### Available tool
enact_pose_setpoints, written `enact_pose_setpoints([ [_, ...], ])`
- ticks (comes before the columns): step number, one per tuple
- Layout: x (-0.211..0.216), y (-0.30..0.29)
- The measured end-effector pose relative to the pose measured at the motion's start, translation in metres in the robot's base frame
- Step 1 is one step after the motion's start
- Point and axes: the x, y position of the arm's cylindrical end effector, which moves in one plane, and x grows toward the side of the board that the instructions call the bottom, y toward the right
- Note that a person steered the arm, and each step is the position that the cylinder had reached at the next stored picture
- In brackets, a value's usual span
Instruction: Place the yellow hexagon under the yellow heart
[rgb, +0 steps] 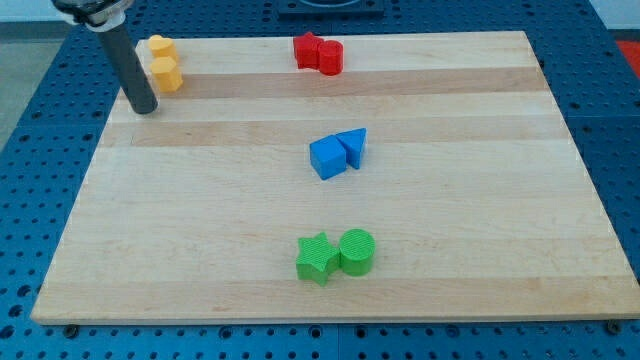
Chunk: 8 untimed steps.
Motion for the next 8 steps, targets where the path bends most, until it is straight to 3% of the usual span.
enact_pose_setpoints([
  [3,-0.023,-0.007],
  [5,0.006,0.026],
  [8,-0.025,0.024],
])
